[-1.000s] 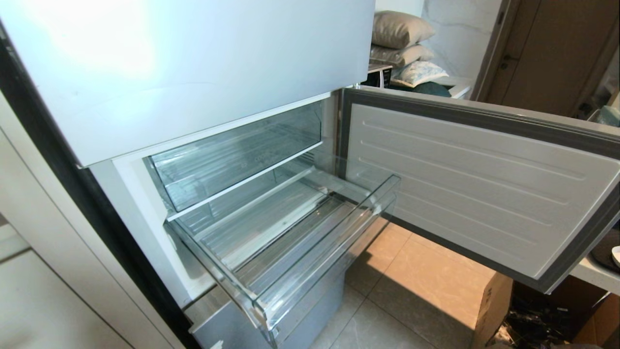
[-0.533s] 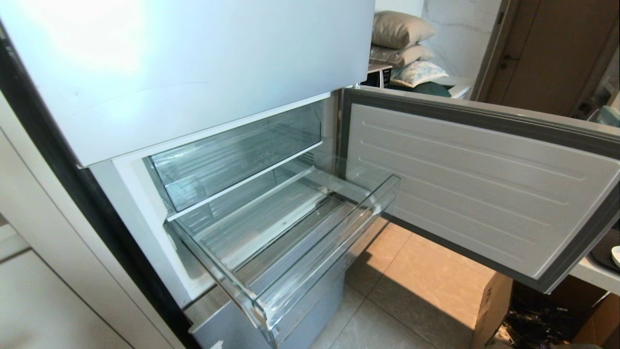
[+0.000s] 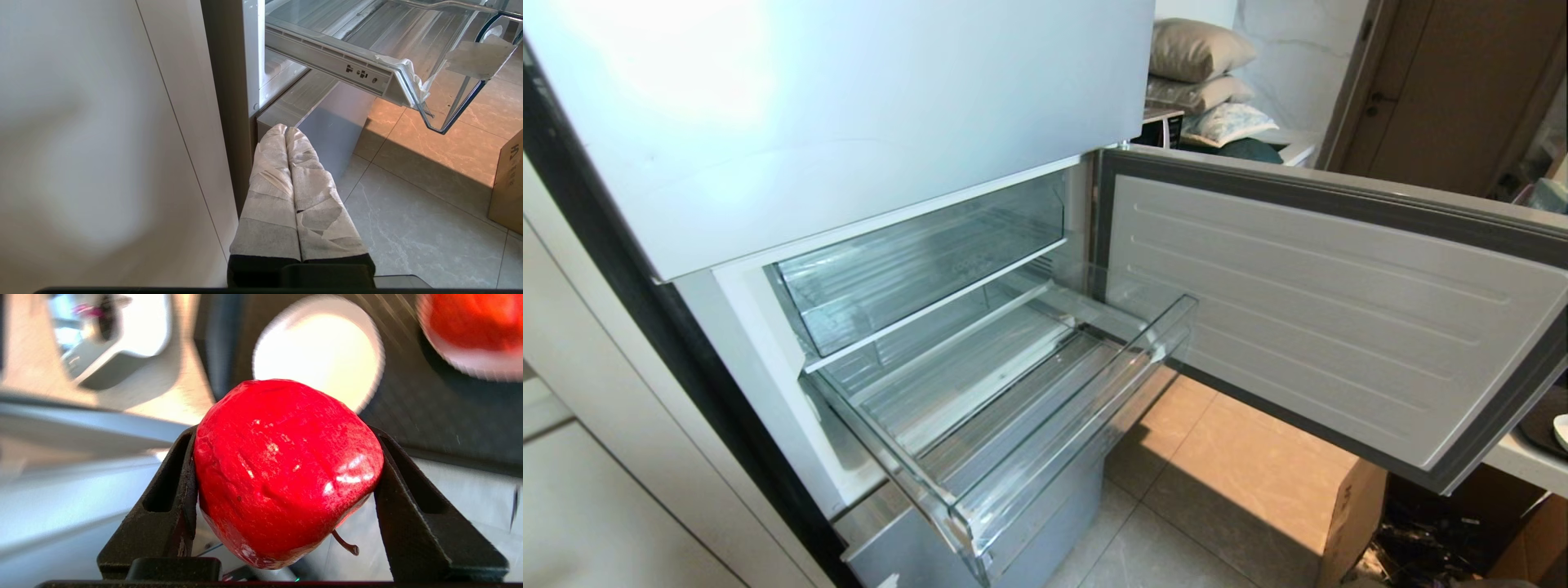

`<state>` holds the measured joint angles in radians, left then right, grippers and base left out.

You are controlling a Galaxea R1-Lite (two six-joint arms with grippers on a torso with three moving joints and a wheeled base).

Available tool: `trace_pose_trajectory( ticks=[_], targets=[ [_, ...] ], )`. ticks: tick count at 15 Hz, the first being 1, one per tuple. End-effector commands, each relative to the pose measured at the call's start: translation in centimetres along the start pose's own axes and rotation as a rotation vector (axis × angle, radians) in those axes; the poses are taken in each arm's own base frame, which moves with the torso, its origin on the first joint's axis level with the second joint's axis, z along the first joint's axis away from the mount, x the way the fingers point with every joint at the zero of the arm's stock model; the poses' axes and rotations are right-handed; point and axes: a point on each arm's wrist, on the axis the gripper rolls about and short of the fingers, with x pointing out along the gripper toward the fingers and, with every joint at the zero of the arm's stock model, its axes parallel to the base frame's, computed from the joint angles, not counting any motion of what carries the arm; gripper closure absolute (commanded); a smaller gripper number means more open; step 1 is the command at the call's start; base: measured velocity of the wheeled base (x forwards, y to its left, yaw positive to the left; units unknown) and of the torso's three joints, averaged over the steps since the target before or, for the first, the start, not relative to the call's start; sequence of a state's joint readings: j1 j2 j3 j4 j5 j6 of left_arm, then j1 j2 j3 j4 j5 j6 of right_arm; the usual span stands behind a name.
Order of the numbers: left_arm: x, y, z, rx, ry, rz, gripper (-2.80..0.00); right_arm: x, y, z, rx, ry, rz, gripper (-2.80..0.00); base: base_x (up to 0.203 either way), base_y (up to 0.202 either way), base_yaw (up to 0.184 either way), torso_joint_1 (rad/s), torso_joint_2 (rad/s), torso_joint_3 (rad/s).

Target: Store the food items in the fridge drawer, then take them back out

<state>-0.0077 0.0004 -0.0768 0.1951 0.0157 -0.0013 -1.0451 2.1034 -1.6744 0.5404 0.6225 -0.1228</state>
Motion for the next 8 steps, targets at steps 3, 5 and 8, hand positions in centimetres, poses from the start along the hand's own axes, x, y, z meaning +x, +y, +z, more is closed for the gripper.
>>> trace_pose_trajectory(
  ticks=[3,5,8],
  targets=[
    [0.0,0.0,0.0,0.000,0.001,0.000,0.00,2.5,-0.8,0.5,0.171,0.137,-0.128,0.00,0.000,0.000,0.000,0.000,0.00,0.000],
    [0.0,0.0,0.0,0.000,0.001,0.001,0.00,1.9,-0.3,0.7,0.206,0.189,-0.142,0.00,0.000,0.000,0.000,0.000,0.00,0.000],
    [0.0,0.0,0.0,0.000,0.001,0.000,0.00,1.7,0.7,1.0,0.311,0.198,-0.146,0.00,0.000,0.000,0.000,0.000,0.00,0.000]
  ],
)
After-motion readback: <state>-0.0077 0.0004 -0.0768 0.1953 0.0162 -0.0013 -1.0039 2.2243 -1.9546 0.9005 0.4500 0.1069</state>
